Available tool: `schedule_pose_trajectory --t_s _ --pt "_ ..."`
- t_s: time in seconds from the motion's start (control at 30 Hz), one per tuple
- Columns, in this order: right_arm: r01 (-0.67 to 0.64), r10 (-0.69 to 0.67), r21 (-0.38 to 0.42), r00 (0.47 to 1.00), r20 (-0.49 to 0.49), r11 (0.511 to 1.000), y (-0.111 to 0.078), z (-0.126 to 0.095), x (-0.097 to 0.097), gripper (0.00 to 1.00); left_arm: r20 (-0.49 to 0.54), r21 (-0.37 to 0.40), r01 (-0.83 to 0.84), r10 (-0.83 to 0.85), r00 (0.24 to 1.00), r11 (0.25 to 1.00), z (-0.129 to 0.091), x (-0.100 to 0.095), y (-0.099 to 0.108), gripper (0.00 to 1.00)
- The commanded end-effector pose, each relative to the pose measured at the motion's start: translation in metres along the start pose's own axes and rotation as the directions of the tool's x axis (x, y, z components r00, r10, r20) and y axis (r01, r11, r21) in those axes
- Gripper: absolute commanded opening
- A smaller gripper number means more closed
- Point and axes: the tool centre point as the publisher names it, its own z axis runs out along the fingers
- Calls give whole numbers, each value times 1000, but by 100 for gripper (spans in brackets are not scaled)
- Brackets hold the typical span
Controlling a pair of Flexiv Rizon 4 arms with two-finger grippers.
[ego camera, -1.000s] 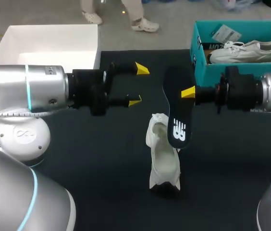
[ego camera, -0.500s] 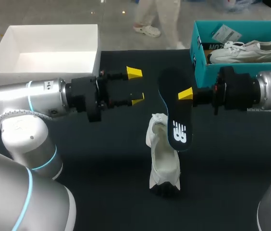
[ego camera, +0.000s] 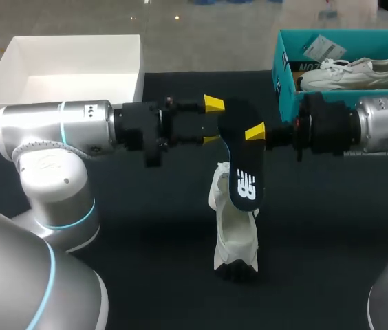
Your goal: Take the shoe out of the shoebox, open the shoe tongue, remove and reinsert the insole, then place the shoe into the shoebox
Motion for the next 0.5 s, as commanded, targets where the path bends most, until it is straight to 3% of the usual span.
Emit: schedule_pose_trajectory --t_s 0.03,0.1,0.5 --pt "-5 5 -14 1000 -17 1000 -7 0 -5 0 2 -13 3 -3 1000 1000 10 0 -2 45" --pt "-8 7 -15 1000 -20 1000 -8 0 -5 0 2 -12 9 -9 1000 1000 12 2 -3 35" --pt "-4 3 -23 1000 -29 1000 -8 -1 -4 0 -1 14 54 -54 999 998 24 9 -18 37"
